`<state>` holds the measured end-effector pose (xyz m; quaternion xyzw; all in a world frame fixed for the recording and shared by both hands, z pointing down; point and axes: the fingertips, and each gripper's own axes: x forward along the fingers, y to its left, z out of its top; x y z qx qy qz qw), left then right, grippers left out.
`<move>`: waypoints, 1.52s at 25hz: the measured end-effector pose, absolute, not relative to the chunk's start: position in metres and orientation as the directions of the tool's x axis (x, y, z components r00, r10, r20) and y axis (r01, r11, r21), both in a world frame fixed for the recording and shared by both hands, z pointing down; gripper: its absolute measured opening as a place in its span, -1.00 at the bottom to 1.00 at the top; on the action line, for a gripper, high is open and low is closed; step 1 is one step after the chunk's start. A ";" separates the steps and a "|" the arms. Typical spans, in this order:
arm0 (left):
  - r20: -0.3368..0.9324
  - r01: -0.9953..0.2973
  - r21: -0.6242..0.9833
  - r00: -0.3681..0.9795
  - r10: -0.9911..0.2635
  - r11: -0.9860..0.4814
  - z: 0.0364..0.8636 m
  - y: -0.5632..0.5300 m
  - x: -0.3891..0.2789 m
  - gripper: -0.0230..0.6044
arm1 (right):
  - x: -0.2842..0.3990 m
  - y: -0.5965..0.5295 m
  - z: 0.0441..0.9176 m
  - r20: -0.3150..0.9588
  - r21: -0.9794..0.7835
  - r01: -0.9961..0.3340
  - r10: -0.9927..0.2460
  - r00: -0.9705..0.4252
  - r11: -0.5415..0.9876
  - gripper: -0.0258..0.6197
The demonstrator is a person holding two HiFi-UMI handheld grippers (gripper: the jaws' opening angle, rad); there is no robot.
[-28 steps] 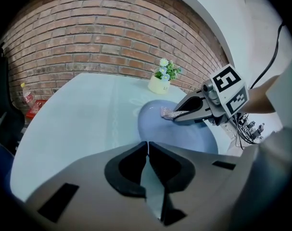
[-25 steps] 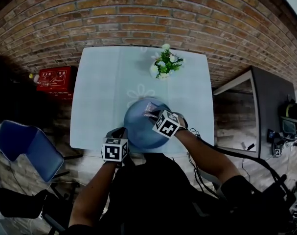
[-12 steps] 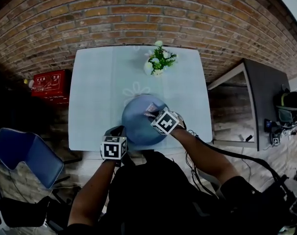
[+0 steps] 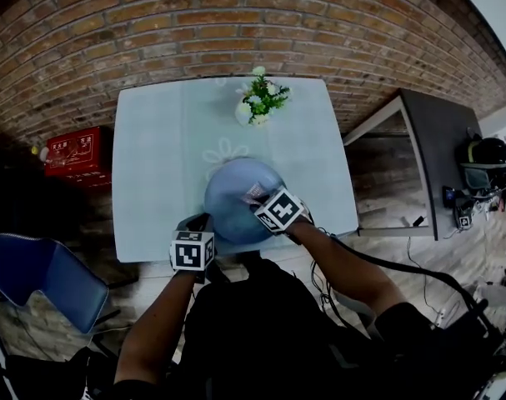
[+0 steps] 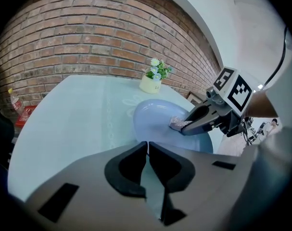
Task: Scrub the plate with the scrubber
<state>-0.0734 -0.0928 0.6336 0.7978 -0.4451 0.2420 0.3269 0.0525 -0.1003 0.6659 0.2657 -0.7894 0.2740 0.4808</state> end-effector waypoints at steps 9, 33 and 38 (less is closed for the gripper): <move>0.658 -0.841 0.341 0.533 -0.532 -0.420 0.633 -0.093 -0.075 -0.84 | 0.039 -0.081 0.666 0.899 -0.230 -0.740 -0.153 -0.410 0.632 -0.71; 0.592 -0.817 0.400 0.576 -0.563 -0.416 0.627 -0.083 -0.111 -0.84 | -0.019 -0.051 0.666 0.871 -0.329 -0.760 -0.131 -0.474 0.560 -0.71; 0.574 -0.813 0.416 0.583 -0.575 -0.408 0.623 -0.084 -0.119 -0.84 | -0.028 -0.056 0.666 0.863 -0.349 -0.776 -0.142 -0.485 0.525 -0.71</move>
